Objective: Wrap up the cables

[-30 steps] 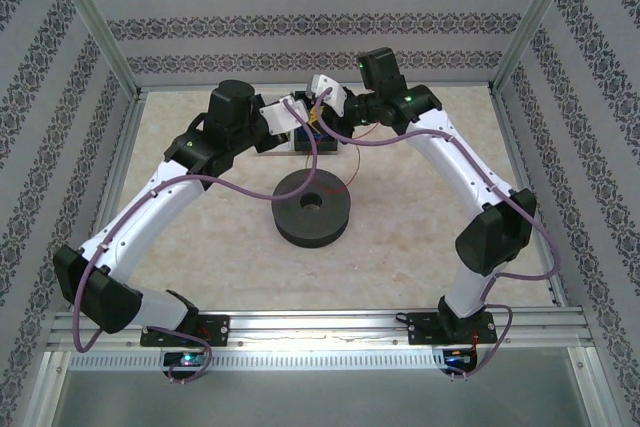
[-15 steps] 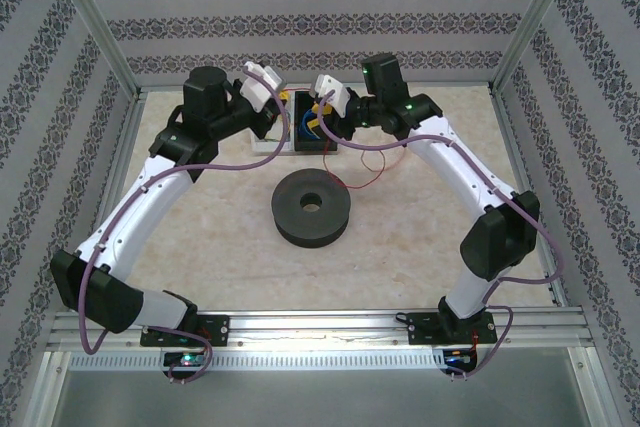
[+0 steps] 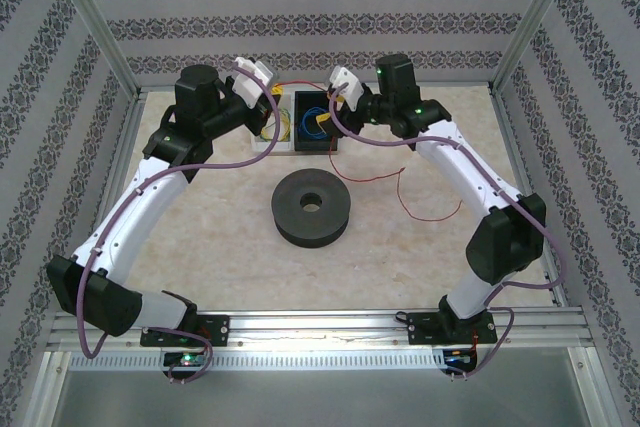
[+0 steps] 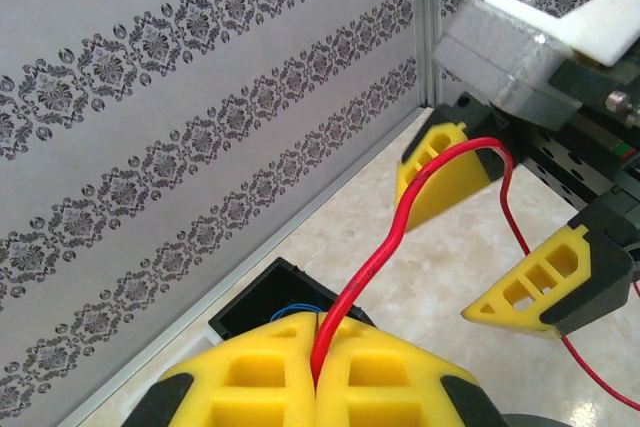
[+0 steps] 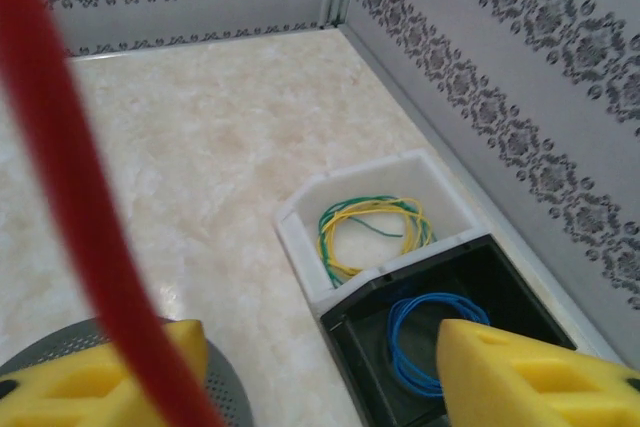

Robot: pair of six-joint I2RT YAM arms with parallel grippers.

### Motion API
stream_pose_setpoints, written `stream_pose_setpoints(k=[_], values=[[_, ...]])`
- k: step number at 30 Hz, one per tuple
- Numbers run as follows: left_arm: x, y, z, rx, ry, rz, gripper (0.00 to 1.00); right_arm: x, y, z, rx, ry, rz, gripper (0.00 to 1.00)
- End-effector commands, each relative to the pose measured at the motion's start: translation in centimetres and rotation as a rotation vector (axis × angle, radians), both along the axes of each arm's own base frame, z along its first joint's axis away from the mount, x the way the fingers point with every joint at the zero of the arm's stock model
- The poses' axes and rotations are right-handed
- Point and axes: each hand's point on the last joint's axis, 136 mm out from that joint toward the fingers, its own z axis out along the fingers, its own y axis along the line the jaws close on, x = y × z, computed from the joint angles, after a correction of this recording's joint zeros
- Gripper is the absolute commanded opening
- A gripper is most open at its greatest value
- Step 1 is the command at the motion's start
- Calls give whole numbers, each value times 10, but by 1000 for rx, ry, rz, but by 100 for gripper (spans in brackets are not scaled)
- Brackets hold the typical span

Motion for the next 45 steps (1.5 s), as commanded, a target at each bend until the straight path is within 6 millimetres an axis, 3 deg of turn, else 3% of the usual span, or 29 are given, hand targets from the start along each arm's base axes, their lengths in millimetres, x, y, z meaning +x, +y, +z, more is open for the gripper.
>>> stream_pose_setpoints(k=[1,9,15,22,28,42,45], values=[[-3,10,11,-26,-13,37,0,1,6,28,78,-31,20,65],[9,25,7,-31,11,151,0,8,21,40,149,-8,58,57],[15,41,15,-55,-11,258,0,15,22,37,135,9,45,67],[15,42,22,-68,-32,276,0,24,30,40,160,18,54,66],[19,48,23,-52,-51,343,0,38,45,56,181,-1,69,54],[18,52,43,-66,-108,375,0,66,68,83,191,-50,120,1],[15,52,42,-60,-107,368,4,71,66,88,171,-102,121,0]])
